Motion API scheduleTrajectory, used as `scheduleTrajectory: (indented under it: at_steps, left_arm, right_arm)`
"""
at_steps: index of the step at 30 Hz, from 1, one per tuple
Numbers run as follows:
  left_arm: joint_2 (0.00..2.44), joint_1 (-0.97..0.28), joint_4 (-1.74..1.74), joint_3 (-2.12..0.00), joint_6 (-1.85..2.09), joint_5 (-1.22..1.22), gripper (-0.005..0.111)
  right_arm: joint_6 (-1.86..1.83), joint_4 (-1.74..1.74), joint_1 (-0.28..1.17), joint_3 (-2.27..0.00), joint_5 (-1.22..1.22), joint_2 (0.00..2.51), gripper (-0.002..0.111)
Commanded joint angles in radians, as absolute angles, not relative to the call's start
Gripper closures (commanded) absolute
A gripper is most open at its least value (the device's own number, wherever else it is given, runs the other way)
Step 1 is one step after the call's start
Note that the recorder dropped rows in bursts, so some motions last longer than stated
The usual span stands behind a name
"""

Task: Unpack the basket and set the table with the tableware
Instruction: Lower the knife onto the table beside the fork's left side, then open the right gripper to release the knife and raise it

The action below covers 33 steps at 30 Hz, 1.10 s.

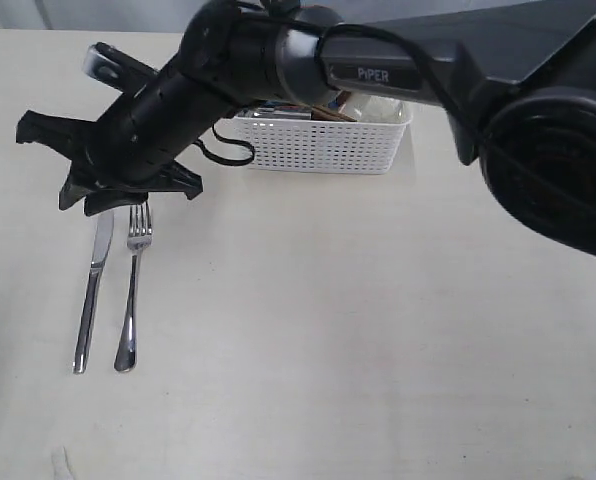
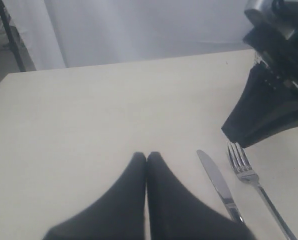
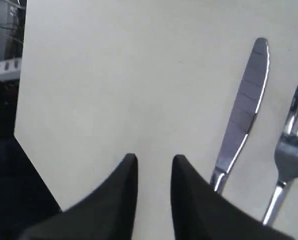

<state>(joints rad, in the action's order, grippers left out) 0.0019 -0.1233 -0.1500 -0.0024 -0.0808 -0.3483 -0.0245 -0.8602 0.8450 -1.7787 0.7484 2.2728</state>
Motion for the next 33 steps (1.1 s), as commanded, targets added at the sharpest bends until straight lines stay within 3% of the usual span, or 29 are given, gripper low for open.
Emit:
scheduleTrajectory:
  at_steps: [1,12,33]
  left_arm:
    - [0.000,-0.128,-0.146,0.000,-0.083,-0.348,0.107]
    - [0.000,-0.128,-0.146,0.000,-0.083,-0.348,0.107]
    - [0.000,-0.128,-0.148,0.000,-0.083,-0.348,0.107]
  right_arm:
    - [0.098,-0.599,0.908,-1.778,0.810,2.237,0.108]
    - [0.516,-0.125,1.072,-1.778,0.829,2.255,0.109]
    - [0.458,-0.264,1.100,-1.778,0.804,2.353,0.109]
